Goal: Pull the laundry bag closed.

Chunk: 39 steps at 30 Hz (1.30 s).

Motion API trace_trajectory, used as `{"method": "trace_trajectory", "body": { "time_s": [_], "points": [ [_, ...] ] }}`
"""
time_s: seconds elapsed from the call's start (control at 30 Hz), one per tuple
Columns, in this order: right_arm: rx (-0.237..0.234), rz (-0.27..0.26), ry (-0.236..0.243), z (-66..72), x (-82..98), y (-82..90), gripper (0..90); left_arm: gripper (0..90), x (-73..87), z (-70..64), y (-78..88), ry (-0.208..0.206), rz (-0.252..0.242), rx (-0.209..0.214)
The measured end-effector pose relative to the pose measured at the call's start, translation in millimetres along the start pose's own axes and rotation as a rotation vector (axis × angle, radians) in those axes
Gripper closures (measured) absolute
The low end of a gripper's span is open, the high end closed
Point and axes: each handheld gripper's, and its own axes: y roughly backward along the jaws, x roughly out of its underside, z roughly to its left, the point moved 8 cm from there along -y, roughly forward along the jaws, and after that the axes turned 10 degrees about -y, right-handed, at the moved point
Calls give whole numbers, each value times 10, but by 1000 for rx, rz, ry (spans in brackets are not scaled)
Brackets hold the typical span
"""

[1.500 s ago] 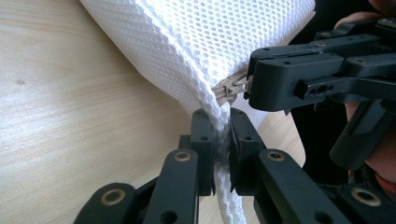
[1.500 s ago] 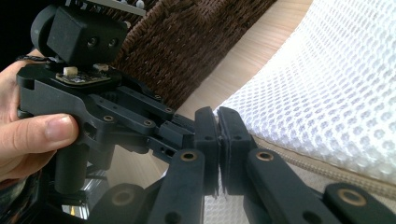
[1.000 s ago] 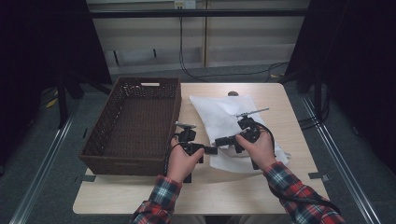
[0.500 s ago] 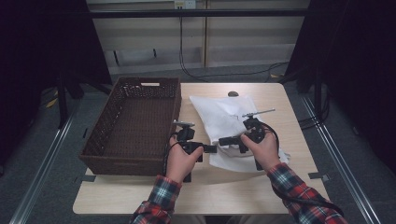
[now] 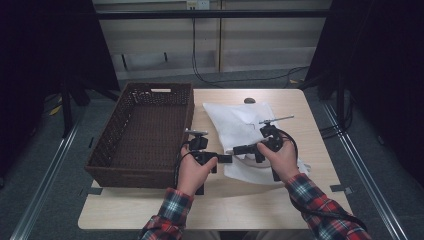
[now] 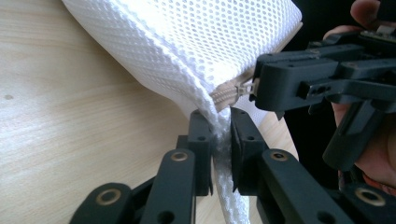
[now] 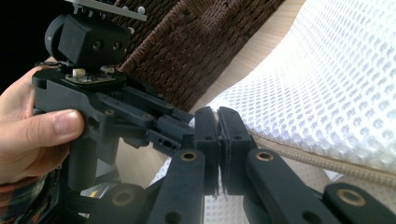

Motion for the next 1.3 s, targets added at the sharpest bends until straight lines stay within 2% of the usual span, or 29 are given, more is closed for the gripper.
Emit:
{"method": "trace_trajectory", "body": {
  "time_s": [0.1, 0.2, 0.3, 0.53, 0.83, 0.97, 1.1, 1.2, 1.3],
  "points": [
    [-4, 0, 1, 8, -2, -10, 878, 752, 16, 9, -32, -12, 3, 0],
    [-2, 7, 4, 16, 4, -20, 879, 741, 33, -1, -75, 6, 9, 14],
    [-2, 7, 6, 24, -1, -25, 878, 746, 31, -1, -100, 1, 6, 21],
    [1, 7, 9, 27, -12, -19, 878, 726, 42, 15, -144, 16, 5, 48],
    [2, 9, 6, 17, -1, -23, 878, 849, 56, 18, -144, 28, 13, 41],
    [2, 5, 2, -13, 5, -2, 878, 858, 42, -4, -131, 27, 11, 37],
    [-16, 0, -24, -36, 18, 37, 878, 861, 18, -26, -103, 28, 11, 44],
    [-21, -6, -27, -56, 20, 50, 879, 861, 4, -24, -86, 22, 11, 34],
    [-34, -6, -37, -56, 27, 54, 879, 861, 6, -28, -75, 29, 14, 43]
  ]
}}
